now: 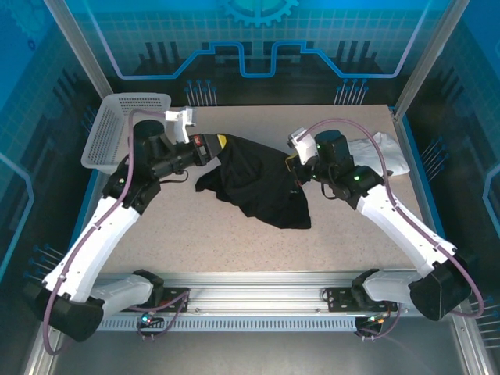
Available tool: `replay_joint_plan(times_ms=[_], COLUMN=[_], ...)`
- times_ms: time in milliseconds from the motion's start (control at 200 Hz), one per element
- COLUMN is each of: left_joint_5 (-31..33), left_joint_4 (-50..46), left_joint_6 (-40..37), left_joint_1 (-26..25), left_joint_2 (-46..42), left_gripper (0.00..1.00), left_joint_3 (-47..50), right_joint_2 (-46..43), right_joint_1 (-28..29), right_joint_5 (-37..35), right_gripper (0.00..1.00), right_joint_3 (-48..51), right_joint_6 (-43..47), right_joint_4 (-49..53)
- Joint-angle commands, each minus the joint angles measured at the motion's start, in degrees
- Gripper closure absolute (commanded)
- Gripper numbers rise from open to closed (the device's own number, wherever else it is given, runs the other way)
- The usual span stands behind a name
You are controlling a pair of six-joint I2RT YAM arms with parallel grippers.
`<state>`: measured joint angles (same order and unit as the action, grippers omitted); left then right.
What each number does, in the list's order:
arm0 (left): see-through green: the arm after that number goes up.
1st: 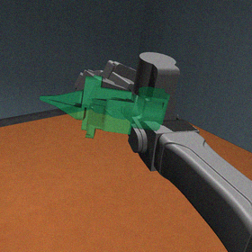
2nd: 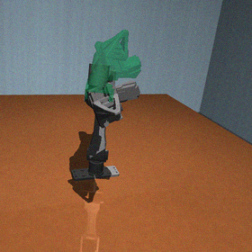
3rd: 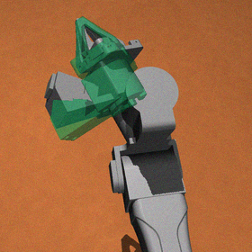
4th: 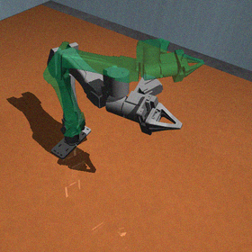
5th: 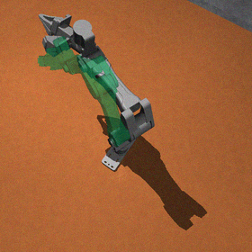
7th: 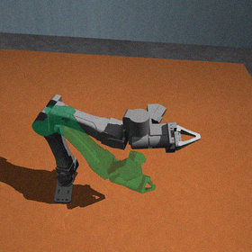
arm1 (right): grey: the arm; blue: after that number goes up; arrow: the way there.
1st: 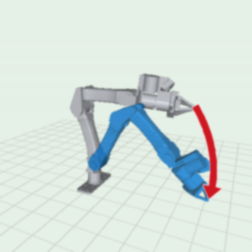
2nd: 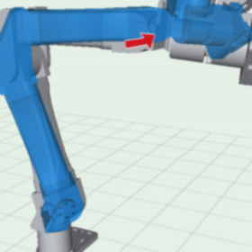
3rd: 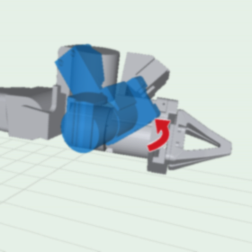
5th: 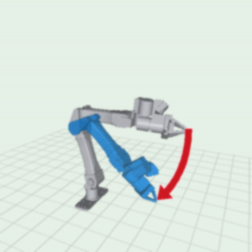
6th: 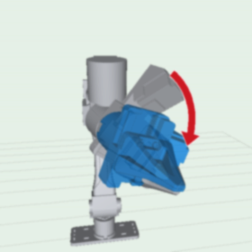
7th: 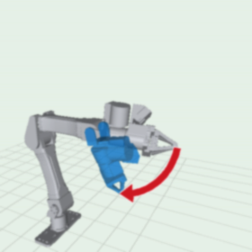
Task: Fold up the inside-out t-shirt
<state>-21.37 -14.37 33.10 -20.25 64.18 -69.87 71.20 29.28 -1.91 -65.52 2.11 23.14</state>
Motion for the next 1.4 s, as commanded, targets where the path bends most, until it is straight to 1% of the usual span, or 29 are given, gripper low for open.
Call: replay_joint_plan(times_ms=[0,95,155,195,230,290,345,385,430,495,550,635,710,770,830,905,1000,1060,1170,1230,1260,1306,1396], left_joint_5=[2.73,2.52,2.98,3.29,3.72,4.06,4.27,4.26,4.26,4.67,5.42,6.91,6.20,5.77,6.45,6.45,6.53,6.65,6.42,6.62,6.69,6.86,6.91], left_joint_4=[2.25,3.50,4.27,4.19,3.86,3.48,3.25,3.14,2.99,2.54,1.94,0.88,1.54,2.00,2.24,3.09,2.75,3.01,3.42,3.47,3.47,3.47,3.64], left_joint_6=[-0.42,-0.17,0.27,0.13,-0.05,-0.41,-0.80,-1.08,-1.43,-2.90,-4.94,-7.14,-7.42,-6.77,-5.85,-5.00,-5.12,-5.04,-4.86,-4.82,-4.75,-4.64,-4.45], left_joint_1=[-2.60,-4.44,-4.58,-4.71,-4.95,-5.36,-5.67,-5.76,-5.77,-5.72,-5.76,-5.85,-5.81,-5.85,-5.82,-5.85,-5.94,-5.99,-6.03,-6.03,-6.03,-6.02,-6.03], left_joint_2=[2.35,3.15,3.10,3.27,3.58,3.92,4.19,4.28,4.28,3.73,2.82,0.99,-0.27,-1.04,-1.52,-1.64,-1.13,-0.87,-0.58,-0.50,-0.43,-0.46,-0.31], left_gripper=[1.00,1.00,1.00,1.00,1.00,1.00,1.00,1.00,1.00,1.00,1.00,1.00,1.00,1.00,1.00,1.00,1.00,1.00,1.00,1.00,1.00,1.00,1.00], left_joint_3=[-3.48,-3.29,-3.04,-3.16,-3.41,-3.55,-3.52,-3.44,-3.35,-2.98,-1.82,1.60,5.93,8.60,9.97,10.09,8.42,7.54,6.41,5.83,5.56,5.17,4.40], right_joint_2=[1.65,3.76,3.38,2.06,0.54,-2.51,-4.83,-6.05,-6.74,-6.04,-4.77,-2.75,-0.94,0.19,-0.11,-2.02,-5.48,-7.08,-7.83,-7.41,-6.74,-5.60,-1.41], right_joint_1=[1.58,3.13,3.62,3.88,3.94,4.03,4.16,4.38,4.40,3.59,1.91,0.22,0.42,1.13,2.76,6.22,11.94,14.21,15.32,16.00,16.16,16.16,16.15], right_joint_5=[-10.73,-14.49,-14.04,-11.33,-7.61,-0.52,4.30,6.64,7.50,4.79,4.50,8.57,13.04,14.70,13.62,10.96,2.23,-2.25,-4.94,-7.04,-8.06,-8.65,-6.16], right_gripper=[0.95,0.84,0.76,0.72,0.68,0.63,0.60,0.58,0.56,0.54,0.53,0.52,0.51,0.51,0.51,0.51,0.48,0.46,0.42,0.38,0.33,0.32,0.31], right_joint_3=[-3.00,-5.43,-4.99,-3.66,-1.73,1.26,3.40,4.71,5.58,5.24,4.22,3.80,4.40,5.81,8.30,12.41,17.61,21.02,26.32,29.06,30.25,31.30,32.35], right_joint_6=[-1.73,-1.51,-1.09,-0.65,-0.29,-0.20,-0.23,-0.17,-0.34,-1.50,-2.75,-4.25,-5.46,-7.99,-10.30,-12.88,-14.39,-16.17,-19.71,-21.00,-21.15,-21.24,-22.16], right_joint_4=[3.42,6.06,6.26,5.24,3.62,0.78,-1.64,-3.15,-4.33,-4.07,-2.92,-3.23,-4.52,-5.98,-7.69,-10.38,-11.29,-11.53,-13.96,-16.74,-18.25,-20.23,-26.72])
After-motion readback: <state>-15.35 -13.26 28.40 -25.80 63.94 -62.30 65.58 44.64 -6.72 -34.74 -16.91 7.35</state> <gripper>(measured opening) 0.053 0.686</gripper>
